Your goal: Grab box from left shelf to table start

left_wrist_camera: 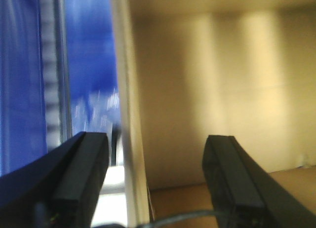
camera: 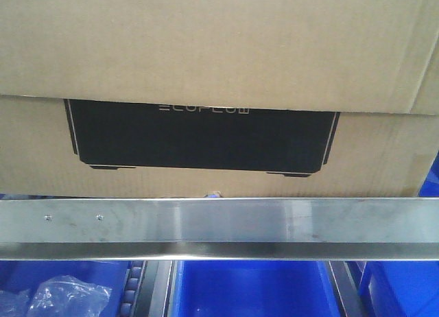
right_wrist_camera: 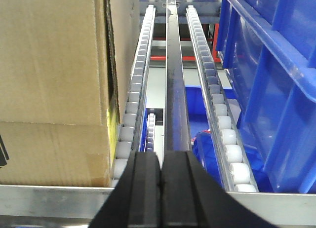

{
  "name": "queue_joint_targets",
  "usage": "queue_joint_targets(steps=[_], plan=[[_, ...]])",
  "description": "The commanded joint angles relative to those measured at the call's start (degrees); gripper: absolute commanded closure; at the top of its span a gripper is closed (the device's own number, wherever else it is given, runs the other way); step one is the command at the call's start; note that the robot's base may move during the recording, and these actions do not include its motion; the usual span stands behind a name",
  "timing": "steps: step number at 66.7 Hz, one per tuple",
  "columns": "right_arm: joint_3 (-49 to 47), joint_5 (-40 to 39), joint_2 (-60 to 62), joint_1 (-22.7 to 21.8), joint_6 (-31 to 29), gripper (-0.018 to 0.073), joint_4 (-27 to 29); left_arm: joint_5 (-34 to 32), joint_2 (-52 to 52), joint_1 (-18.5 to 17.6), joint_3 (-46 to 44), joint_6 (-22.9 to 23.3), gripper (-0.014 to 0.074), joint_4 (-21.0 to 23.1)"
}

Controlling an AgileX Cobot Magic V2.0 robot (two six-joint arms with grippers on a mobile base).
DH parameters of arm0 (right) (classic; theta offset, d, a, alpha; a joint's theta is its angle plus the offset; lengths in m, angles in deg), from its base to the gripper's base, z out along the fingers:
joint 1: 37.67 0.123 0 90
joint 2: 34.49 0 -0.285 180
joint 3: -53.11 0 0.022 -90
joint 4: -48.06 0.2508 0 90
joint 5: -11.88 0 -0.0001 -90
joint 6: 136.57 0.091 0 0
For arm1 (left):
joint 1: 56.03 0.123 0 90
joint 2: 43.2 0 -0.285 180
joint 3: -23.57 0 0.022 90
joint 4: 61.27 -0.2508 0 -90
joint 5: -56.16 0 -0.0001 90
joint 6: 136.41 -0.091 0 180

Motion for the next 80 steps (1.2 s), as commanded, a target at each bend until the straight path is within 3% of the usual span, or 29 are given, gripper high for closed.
queue_joint_targets(steps=[1,17,28,34,45,48,61,80], plan=[[0.11,-5.04,0.47,-0.12,-0.19,0.0503,-0.49,-0.96,-0.38,-0.34,-3.34,1.33,0.027,-1.1],[-0.39,-7.82,0.47,-0.12,-0.13,0.0503,3.38,-0.18,-2.76,-0.34,-5.42,3.63,0.027,-1.62],[-4.68,-4.19,0.47,-0.12,-0.13,0.0477,4.87,0.24,-3.25,-0.34,-5.42,4.06,0.027,-2.48],[-8.23,0.66,0.47,-0.12,-0.13,0.0343,4.87,0.78,-3.39,-0.34,-5.42,4.06,0.027,-2.48],[-15.52,5.83,-0.11,-0.12,-0.18,-0.0038,4.82,0.9,-3.39,-0.34,-5.42,4.06,0.027,-2.58],[-17.47,6.84,-0.85,-0.12,-0.18,-0.0074,4.82,0.9,-3.39,-0.34,-5.42,4.06,0.027,-2.58],[-29.49,12.55,-10.29,-0.12,-0.18,-0.0018,4.87,0.9,-3.39,-0.34,-5.42,4.06,0.027,-2.8],[-52.71,27.91,-37.19,0.06,-4.06,-0.0013,4.94,0.9,-3.39,-0.34,-5.42,3.96,0.027,-2.8]])
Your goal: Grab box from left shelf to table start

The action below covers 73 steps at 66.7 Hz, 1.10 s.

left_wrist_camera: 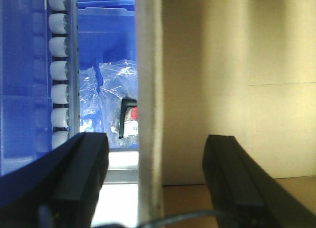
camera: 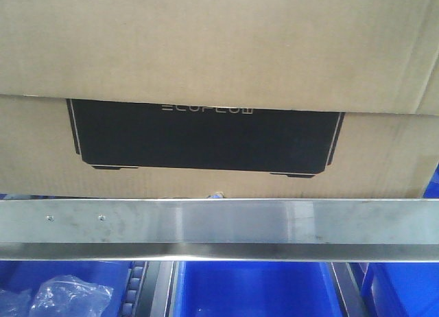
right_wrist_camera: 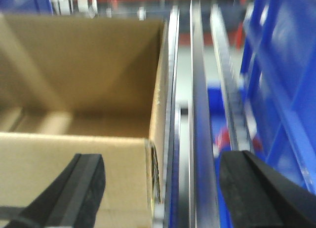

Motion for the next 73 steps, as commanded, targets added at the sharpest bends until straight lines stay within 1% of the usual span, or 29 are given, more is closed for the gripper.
queue_joint_targets(steps=[1,12,20,30,40,49,54,58,59,60,64,66,69,73], plan=[[-8.67,0.81,-8.54,0.06,-3.05,-0.0013,0.22,-2.13,1.96,-0.34,-1.96,0.7,0.027,-0.51],[-20.09,4.4,-23.12,0.06,-3.47,-0.0013,0.22,-2.13,1.96,-0.34,-1.96,0.7,0.027,-0.51],[-26.22,5.62,-31.64,0.06,-3.47,-0.0013,0.34,-2.59,1.96,-0.34,-1.96,0.7,0.027,-0.51],[-32.74,7.44,-41.31,0.06,-3.47,-0.0013,2.28,-3.17,1.96,-0.34,-1.96,0.7,0.027,-0.51],[-35.95,7.92,-49.33,0.06,-3.51,-0.0013,2.55,-3.82,1.96,-0.34,-1.96,0.7,0.027,-0.51],[-36.16,7.67,-53.63,0.06,-3.51,0.0003,2.55,-3.84,1.33,-0.34,-1.96,0.7,0.027,-0.51],[-36.16,7.74,-55.14,0.06,-3.53,0.0073,2.55,-3.31,0.77,-0.34,-1.96,0.7,0.0279,-0.51],[-36.16,7.74,-55.91,0.06,-3.53,0.0179,2.55,-2.92,0.22,-0.34,-1.96,0.7,0.0307,-0.51],[-36.16,7.74,-55.92,0.06,-3.53,0.0192,2.55,-2.78,0.1,-0.34,-1.96,0.7,0.0316,-0.51],[-36.16,7.82,-55.97,0.06,-3.53,0.0236,2.55,-2.78,0.09,-0.34,-1.96,0.7,0.0321,-0.51],[-36.16,7.89,-56.03,0.06,-3.53,0.0387,2.55,-2.51,-0.44,-0.34,-1.96,0.7,0.0391,-0.51],[-36.16,7.89,-56.03,0.06,-3.53,0.0432,2.55,-2.51,-0.43,-0.34,-1.96,0.7,0.0428,-0.51],[-36.16,7.93,-56.03,0.06,-3.53,0.0524,2.55,-2.51,-0.56,-0.34,-1.96,0.7,0.0491,-0.51],[-36.16,7.93,-56.03,0.06,-3.53,0.0494,2.55,-2.51,-0.56,-0.34,-1.96,0.7,0.0583,-0.51]])
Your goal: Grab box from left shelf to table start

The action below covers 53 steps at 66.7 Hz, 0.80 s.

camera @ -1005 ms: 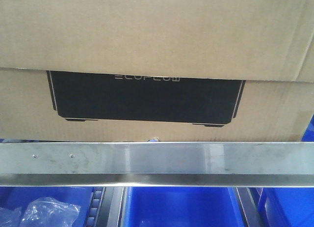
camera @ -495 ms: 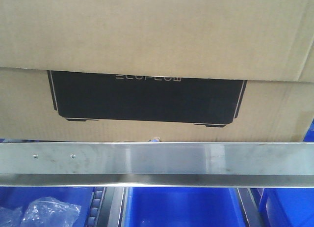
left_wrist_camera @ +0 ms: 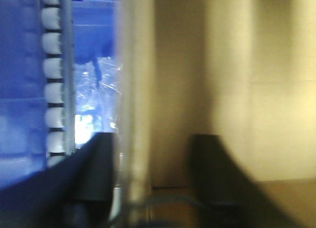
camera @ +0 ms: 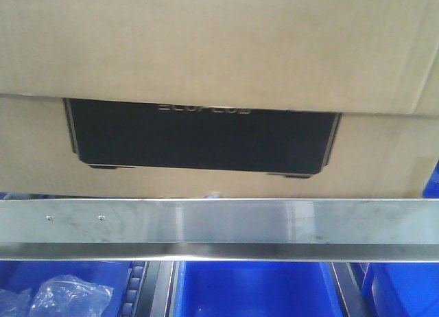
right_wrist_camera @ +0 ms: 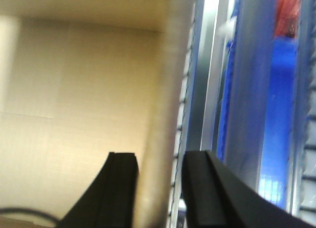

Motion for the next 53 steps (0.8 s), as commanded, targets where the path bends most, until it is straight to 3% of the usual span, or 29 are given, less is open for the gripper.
queue_joint_targets(steps=[1,5,36,53], plan=[[-1.83,-3.77,1.78,-0.38,0.51,0.0494,-0.23,-1.84,1.95,-0.34,-1.96,-0.44,0.0605,-0.12],[-1.83,-3.9,1.78,-0.38,0.51,0.0503,-0.23,-1.84,1.95,-0.34,-1.96,-0.44,0.0705,-0.26],[-1.69,-3.8,13.28,-0.38,0.51,0.0501,0.51,-2.76,9.37,-0.45,-1.47,0.86,0.0688,1.44],[4.29,-4.19,23.72,-0.38,0.51,0.0501,0.68,-11.15,21.54,-0.45,9.53,1.47,0.0688,5.04]])
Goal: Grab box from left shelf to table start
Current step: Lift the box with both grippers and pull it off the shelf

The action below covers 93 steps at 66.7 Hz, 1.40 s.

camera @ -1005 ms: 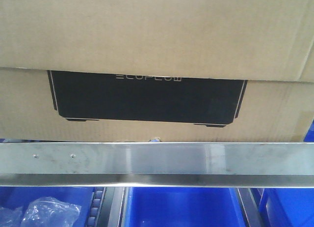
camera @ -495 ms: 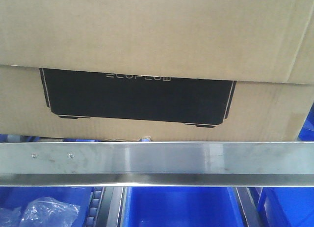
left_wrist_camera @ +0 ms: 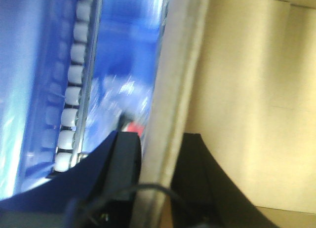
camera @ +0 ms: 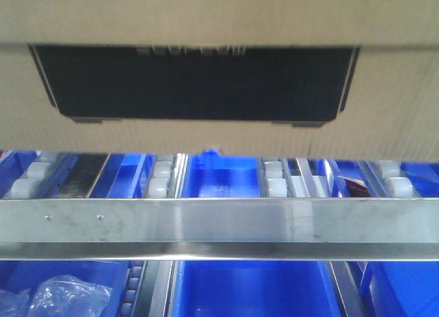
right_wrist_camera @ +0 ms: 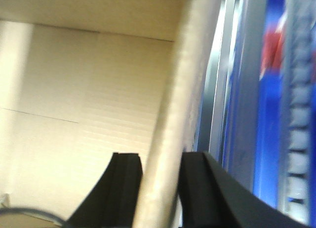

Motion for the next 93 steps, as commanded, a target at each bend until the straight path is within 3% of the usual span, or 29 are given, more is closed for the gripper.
queue_joint_targets(steps=[1,23,37,66,93], plan=[[1.31,-7.87,4.35,-0.68,-0.34,0.0501,-0.45,-7.52,7.23,-0.45,3.25,-4.48,0.0688,4.8],[16.24,-11.43,17.72,-0.68,-0.34,0.0501,1.4,-20.25,28.92,-0.45,25.77,-4.48,0.0688,6.52],[21.99,-12.58,26.29,-0.68,-0.34,0.0501,1.99,-21.66,39.97,-0.45,34.04,-4.48,0.0688,6.8],[22.44,-12.64,40.5,1.61,-0.34,0.0501,4.98,-24.15,53.51,-0.45,37.18,-4.48,0.0688,7.57],[22.44,-13.86,45.37,1.61,-0.34,0.0501,5.41,-26.6,55.7,-0.45,37.18,-4.48,0.0688,7.57]])
